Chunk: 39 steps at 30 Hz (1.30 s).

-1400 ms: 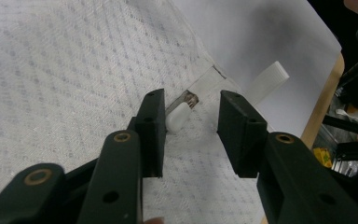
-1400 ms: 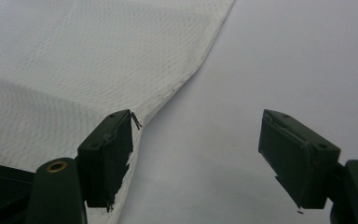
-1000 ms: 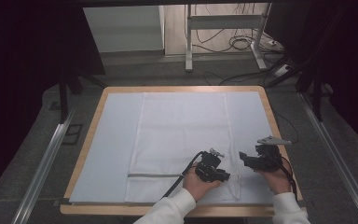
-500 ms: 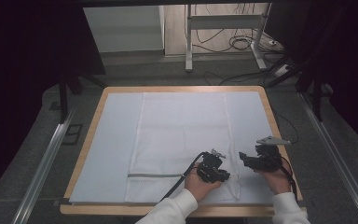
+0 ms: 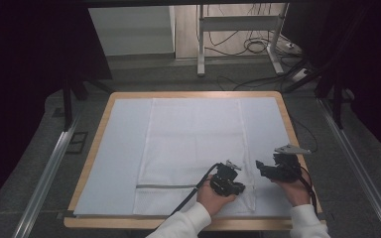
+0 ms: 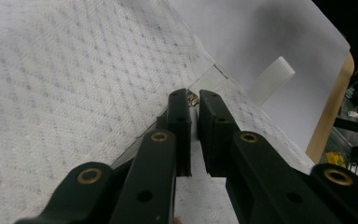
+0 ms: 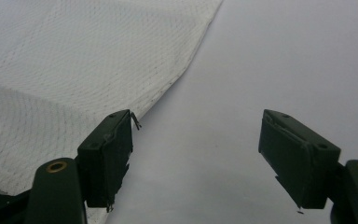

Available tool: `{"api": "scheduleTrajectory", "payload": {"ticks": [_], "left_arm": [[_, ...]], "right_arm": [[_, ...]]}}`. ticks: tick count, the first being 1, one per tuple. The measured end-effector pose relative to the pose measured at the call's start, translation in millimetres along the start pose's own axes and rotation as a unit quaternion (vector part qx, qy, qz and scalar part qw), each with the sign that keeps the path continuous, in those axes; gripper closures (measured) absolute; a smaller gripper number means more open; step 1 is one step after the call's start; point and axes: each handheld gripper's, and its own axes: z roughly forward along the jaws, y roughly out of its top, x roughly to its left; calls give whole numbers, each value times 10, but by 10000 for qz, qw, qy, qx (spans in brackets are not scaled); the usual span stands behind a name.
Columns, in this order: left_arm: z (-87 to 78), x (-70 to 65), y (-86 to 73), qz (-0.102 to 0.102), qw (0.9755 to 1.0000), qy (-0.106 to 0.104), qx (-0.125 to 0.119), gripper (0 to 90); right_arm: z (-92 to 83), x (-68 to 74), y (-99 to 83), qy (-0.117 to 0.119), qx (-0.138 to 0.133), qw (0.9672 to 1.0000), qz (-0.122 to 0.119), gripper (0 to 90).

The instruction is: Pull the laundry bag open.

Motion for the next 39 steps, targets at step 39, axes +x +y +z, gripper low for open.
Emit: {"api": "scheduleTrajectory", "payload": {"ticks": [39], "left_arm": [[-347, 139, 29, 19, 9992, -279, -285, 869]], "right_arm": [[-130, 3, 85, 666, -77, 9965, 490, 250]]}}
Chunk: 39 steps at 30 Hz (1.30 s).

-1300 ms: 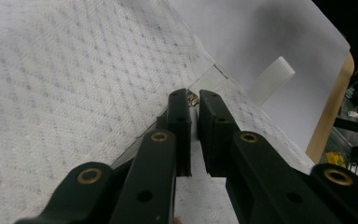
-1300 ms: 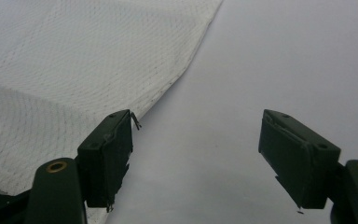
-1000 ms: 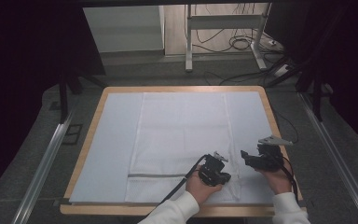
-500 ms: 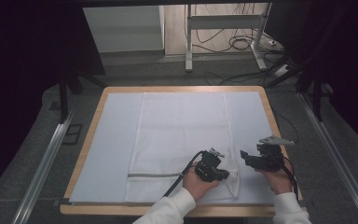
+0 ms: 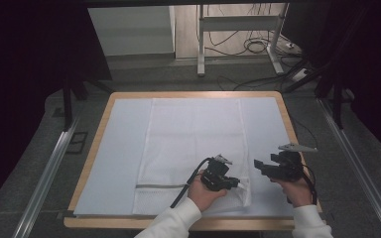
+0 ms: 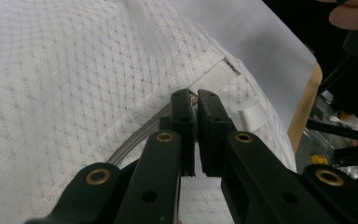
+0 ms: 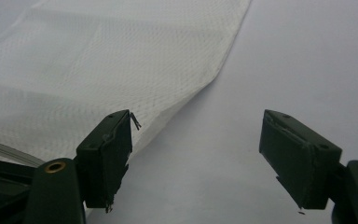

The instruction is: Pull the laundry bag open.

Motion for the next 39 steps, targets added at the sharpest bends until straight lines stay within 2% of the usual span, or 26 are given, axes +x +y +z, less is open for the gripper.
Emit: {"api": "scheduleTrajectory", "payload": {"ticks": [8, 11, 19, 25, 29, 33, 39], "left_arm": [[-122, 21, 10, 56, 9999, 38, -119, 869], [-172, 44, 28, 13, 9998, 24, -179, 869], [-165, 25, 19, 61, 9999, 50, -149, 869], [-149, 17, 19, 88, 9999, 58, -110, 869], [-151, 9, 22, 120, 9998, 79, -111, 869], [-152, -9, 21, 160, 9998, 96, -113, 869], [-151, -24, 17, 182, 9997, 88, -118, 869]], "right_arm": [[-16, 26, 24, 100, 55, 9997, 233, 224], [-13, 16, 24, 134, 78, 9994, 295, 220], [-14, 34, 34, 270, 131, 9986, 427, 216], [16, 70, 40, 491, 231, 9969, 574, 215], [81, 131, 36, 655, 378, 9946, 711, 217], [158, 192, 34, 694, 502, 9937, 719, 216], [263, 231, 13, 833, 630, 9902, 932, 214]]}}
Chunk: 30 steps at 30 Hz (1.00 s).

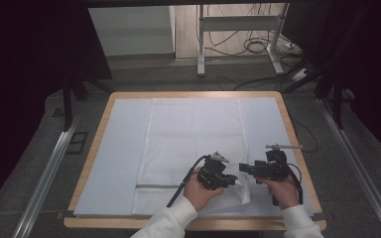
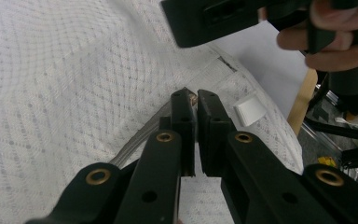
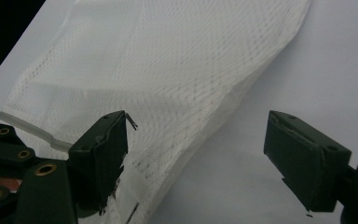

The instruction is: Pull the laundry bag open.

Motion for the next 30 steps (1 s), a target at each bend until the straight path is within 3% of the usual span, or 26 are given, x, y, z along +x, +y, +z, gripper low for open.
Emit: {"api": "scheduleTrajectory", "payload": {"ticks": [3, 20, 28, 30], "left_arm": [[-7, -1, -1, 14, 10000, 11, 1, 869], [31, -25, -8, 90, 9999, 56, 56, 869], [23, -20, -10, 96, 9999, 54, 48, 869], [41, -20, -9, 77, 9999, 49, 50, 869]], "right_arm": [[51, 11, -2, 45, 61, 9999, 67, 214], [171, 84, -8, -46, 240, 9997, -89, 237], [255, 74, -28, 78, 432, 9990, -7, 328], [289, 83, -43, 123, 559, 9983, -49, 391]]}}
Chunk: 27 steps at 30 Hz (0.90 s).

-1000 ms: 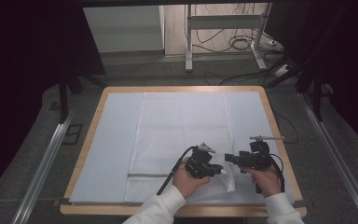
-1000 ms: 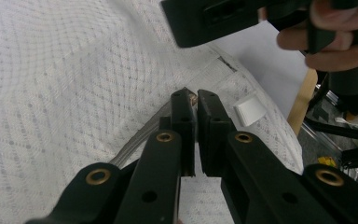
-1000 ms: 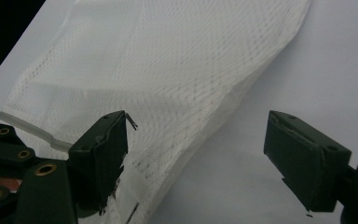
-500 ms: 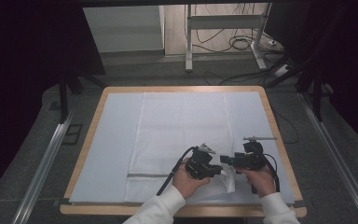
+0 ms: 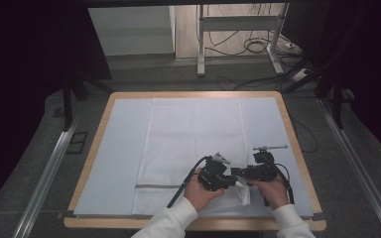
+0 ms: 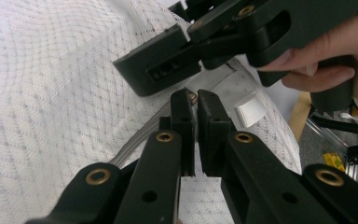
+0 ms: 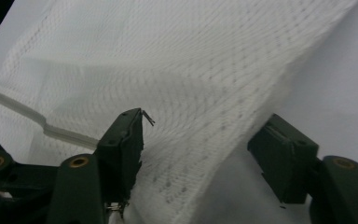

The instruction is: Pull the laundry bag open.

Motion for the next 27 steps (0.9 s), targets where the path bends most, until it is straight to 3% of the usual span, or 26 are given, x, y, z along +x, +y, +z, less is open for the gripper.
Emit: {"api": "scheduleTrajectory", "payload": {"ticks": [2, 3, 4, 5, 6, 7, 8, 10, 13, 22, 27], "left_arm": [[6, 2, 1, 6, 10000, 1, 11, 868], [15, 4, 1, 12, 10000, 6, 26, 868], [15, 4, 1, 12, 10000, 6, 26, 869], [24, 3, 0, 7, 10000, 11, 35, 869], [24, 3, 0, 7, 10000, 11, 35, 868], [33, 7, -2, 10, 10000, 6, 46, 869], [33, 7, -2, 10, 10000, 6, 46, 869], [52, 15, -10, -3, 10000, -2, 60, 869], [67, 20, -19, -20, 10000, -13, 83, 869], [89, 58, -42, -149, 9998, -119, 105, 868], [86, 62, -49, -124, 9998, -83, 132, 868]], "right_arm": [[8, 5, -3, 30, 3, 10000, -28, 424], [14, 14, -6, 93, 16, 9999, -91, 502], [14, 14, -6, 93, 16, 9999, -91, 502], [25, 19, -11, 146, 58, 9998, -135, 591], [25, 19, -11, 146, 58, 9998, -135, 591], [39, 23, -18, 186, 106, 9996, -188, 681], [39, 23, -18, 186, 106, 9996, -188, 681], [33, 32, -24, 180, 117, 9994, -283, 803], [20, 25, -27, 213, 101, 9992, -330, 875], [4, 10, -36, 271, 99, 9987, -409, 882], [-10, 10, -46, 273, 73, 9988, -411, 882]]}}
